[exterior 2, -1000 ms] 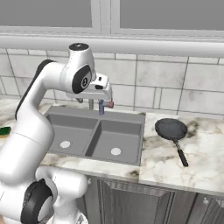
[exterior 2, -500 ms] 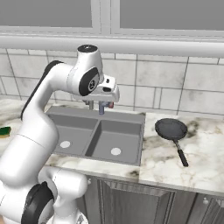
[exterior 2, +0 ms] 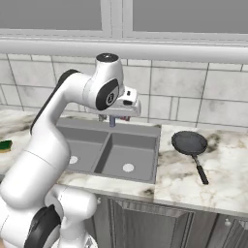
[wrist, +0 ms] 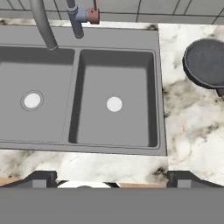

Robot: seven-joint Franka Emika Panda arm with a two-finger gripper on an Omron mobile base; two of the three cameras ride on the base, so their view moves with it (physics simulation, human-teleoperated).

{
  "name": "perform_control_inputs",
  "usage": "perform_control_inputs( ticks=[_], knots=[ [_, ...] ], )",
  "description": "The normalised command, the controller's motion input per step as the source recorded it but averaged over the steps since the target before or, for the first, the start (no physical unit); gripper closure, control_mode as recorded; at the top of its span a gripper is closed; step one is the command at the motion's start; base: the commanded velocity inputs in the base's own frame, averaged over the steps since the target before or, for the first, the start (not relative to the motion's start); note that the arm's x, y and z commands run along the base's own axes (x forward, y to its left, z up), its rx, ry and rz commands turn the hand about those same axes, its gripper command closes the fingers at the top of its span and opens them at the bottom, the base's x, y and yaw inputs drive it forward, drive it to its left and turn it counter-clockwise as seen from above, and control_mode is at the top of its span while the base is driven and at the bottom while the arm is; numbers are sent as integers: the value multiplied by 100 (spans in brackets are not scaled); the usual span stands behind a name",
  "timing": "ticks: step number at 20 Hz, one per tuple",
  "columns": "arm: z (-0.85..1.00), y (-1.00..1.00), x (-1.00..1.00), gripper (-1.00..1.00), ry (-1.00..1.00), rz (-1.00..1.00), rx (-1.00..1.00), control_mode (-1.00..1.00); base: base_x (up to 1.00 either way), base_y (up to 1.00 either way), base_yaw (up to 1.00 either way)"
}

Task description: Pick the pan and sponge and place them into the sink. Then turn on the water.

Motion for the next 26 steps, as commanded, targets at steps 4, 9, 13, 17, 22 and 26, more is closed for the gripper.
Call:
perform_control_inputs(
  ticks=[4, 9, 13, 17, 22, 26],
  knots=[
    [-10, -28, -4, -100, 0, 0, 0, -100, 0, 0, 0],
    [-10, -28, -3, -100, 0, 0, 0, -100, 0, 0, 0],
    [-12, -27, 0, -100, 0, 0, 0, -100, 0, 0, 0],
    [-13, -28, 0, -100, 0, 0, 0, -100, 0, 0, 0],
    [-13, -27, 0, -100, 0, 0, 0, -100, 0, 0, 0],
    [-16, -26, 0, -100, 0, 0, 0, -100, 0, 0, 0]
  ],
)
